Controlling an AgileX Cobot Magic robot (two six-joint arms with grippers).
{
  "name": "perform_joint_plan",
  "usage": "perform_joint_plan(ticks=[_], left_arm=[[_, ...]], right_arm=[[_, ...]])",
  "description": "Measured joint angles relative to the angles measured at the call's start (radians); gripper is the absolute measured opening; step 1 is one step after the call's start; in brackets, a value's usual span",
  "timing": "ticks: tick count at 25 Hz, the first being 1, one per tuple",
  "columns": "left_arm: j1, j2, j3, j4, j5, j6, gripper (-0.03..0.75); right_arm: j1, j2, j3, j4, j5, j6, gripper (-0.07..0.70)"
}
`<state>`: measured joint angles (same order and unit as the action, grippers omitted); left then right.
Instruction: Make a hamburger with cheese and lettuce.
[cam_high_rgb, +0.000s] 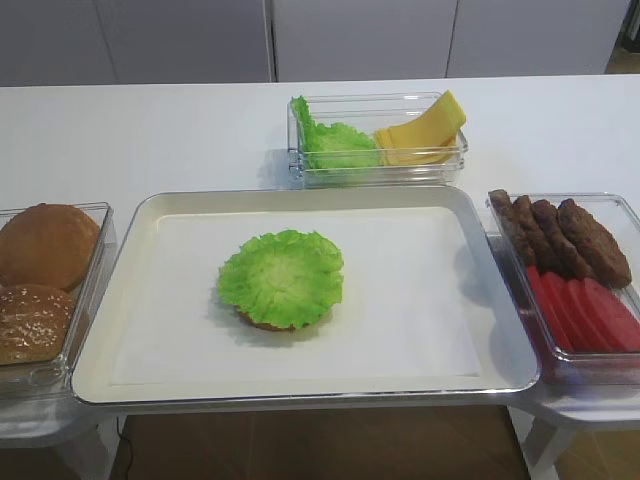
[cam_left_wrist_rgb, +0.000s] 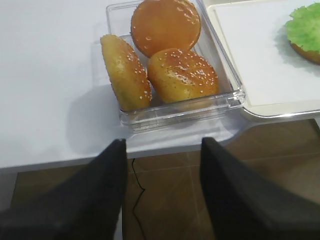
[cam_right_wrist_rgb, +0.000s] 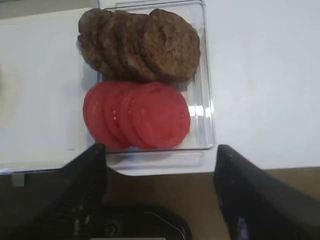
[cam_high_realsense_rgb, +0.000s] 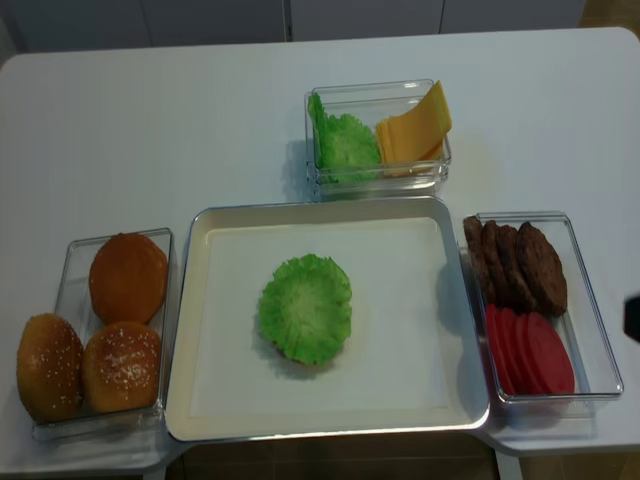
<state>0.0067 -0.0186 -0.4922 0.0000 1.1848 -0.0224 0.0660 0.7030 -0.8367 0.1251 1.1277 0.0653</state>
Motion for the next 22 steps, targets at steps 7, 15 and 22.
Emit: perform_joint_plan(ticks=[7,15,22], left_arm=[[0.0,0.0,0.0,0.0,0.0,0.0,0.359],[0.0,0.0,0.0,0.0,0.0,0.0,0.359],[0.0,0.0,0.0,0.0,0.0,0.0,0.359]], right_arm=[[0.0,-0.349,0.057,-0.024,0.109,0.005,0.522],[0.0,-0.612,0.102,-0.029,0.149,0.007,0.522],[0.0,-0.723,0.15,-0.017,0.154,-0.033,0.522]])
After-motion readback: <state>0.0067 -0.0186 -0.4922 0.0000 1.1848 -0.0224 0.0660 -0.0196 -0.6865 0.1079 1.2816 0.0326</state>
